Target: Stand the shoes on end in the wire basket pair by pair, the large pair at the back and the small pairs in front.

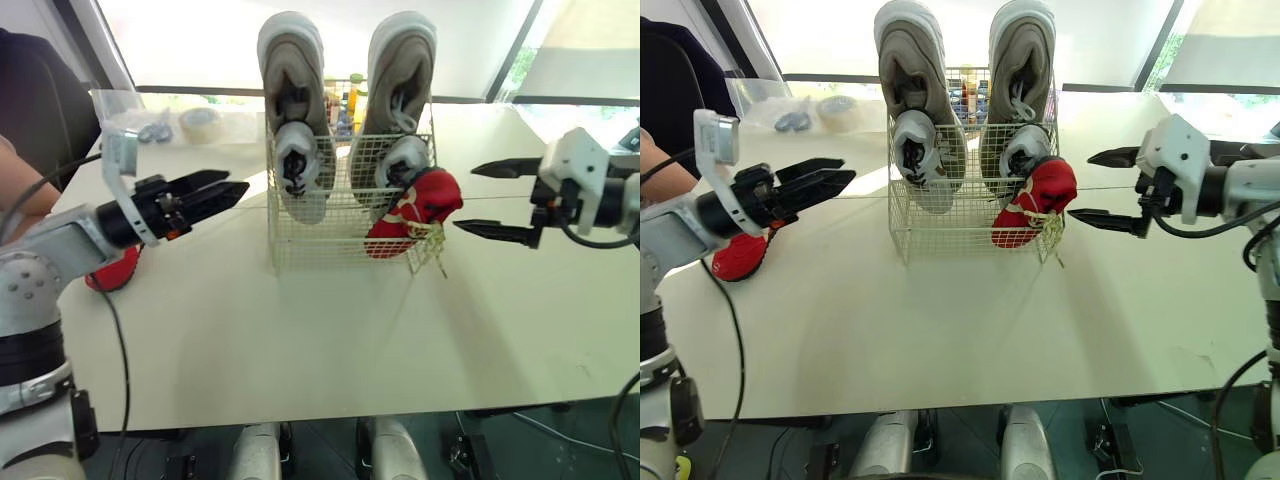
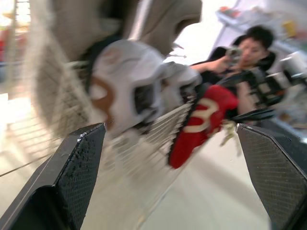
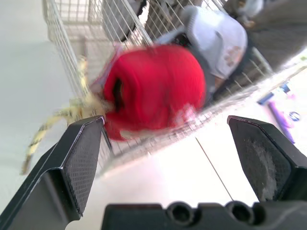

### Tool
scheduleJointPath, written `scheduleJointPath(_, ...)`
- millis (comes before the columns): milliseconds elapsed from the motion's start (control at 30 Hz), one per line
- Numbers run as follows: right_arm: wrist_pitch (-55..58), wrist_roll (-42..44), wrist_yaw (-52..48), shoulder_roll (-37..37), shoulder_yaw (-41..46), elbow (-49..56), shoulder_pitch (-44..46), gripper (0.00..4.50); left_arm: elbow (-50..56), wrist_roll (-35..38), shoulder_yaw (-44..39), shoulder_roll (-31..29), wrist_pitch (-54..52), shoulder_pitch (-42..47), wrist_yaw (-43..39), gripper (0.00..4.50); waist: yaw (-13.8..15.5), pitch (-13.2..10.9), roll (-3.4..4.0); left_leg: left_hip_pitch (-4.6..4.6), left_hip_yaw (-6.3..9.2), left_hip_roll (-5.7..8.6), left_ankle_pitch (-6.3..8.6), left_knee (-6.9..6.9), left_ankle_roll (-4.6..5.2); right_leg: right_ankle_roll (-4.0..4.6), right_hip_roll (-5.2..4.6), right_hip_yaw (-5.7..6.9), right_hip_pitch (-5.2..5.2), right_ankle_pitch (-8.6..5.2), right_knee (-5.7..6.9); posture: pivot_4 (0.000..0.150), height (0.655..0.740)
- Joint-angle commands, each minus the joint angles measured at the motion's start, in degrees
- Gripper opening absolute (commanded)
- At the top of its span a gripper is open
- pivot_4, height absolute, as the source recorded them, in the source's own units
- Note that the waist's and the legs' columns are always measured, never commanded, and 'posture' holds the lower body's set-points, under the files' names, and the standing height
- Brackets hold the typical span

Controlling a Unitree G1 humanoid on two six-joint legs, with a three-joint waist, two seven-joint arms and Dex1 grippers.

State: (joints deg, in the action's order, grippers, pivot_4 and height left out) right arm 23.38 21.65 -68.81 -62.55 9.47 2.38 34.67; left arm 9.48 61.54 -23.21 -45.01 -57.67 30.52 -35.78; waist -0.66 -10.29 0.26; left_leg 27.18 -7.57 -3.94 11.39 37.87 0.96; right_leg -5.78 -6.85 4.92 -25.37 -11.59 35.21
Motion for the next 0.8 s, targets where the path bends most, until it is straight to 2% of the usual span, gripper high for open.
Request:
scheduleJointPath(33,1.0,3.9,-0.2,-0.6,2.1,3.7,6.7,4.46,-3.1,-8.9,-3.6,-5.5,4.2,-1.2,4.7,4.5,-0.3,0.0,0.05,-0.01,-0.02,-0.01,0.0,0.0,-0.01,0.02,-0.01,-0.01,-0.03,0.01,0.0,0.15,0.74)
scheduleJointPath(167,5.7,10.5,-0.2,4.4,-0.7,8.3,14.3,4.46,-14.0,-18.0,-3.3,-10.7,7.8,-2.1,6.8,4.5,-0.4,0.0,0.06,-0.06,-0.04,-0.04,-0.01,-0.28,-0.06,0.06,-0.01,-0.03,-0.2,0.03,-0.02,0.15,0.74)
scheduleJointPath(300,7.0,11.8,-0.1,7.5,-3.0,10.0,16.7,4.46,-26.1,-25.3,-1.0,-13.0,13.2,0.2,5.9,4.5,0.3,0.0,-0.1,-0.01,-0.13,-0.02,-0.08,-0.55,-0.16,0.06,-0.01,-0.02,-0.56,0.04,-0.09,0.15,0.74)
scheduleJointPath(400,7.1,12.1,0.0,8.6,-4.1,10.6,16.9,4.46,-36.1,-28.4,0.4,-13.0,16.7,4.3,2.9,4.5,1.1,0.0,-0.15,0.26,-0.25,0.01,-0.09,-0.52,-0.16,0.09,-0.07,-0.03,-0.85,0.07,-0.09,0.15,0.74)
scheduleJointPath(567,8.2,12.7,0.4,8.9,-4.0,12.2,16.4,4.46,-55.0,-34.9,4.0,-11.3,25.3,12.6,-1.8,4.5,1.4,0.0,-0.21,0.26,-0.31,0.01,-0.1,-0.53,-0.18,0.07,-0.06,-0.02,-0.74,0.09,-0.03,0.15,0.74)
scheduleJointPath(800,11.4,14.2,1.9,7.8,-2.7,15.0,15.6,4.46,-71.4,-42.6,7.4,-8.1,34.1,19.2,-2.8,4.5,1.3,0.0,-0.28,0.26,-0.34,0.0,-0.2,-0.53,-0.05,-0.12,-0.05,-0.02,-0.69,0.19,0.04,0.15,0.74)
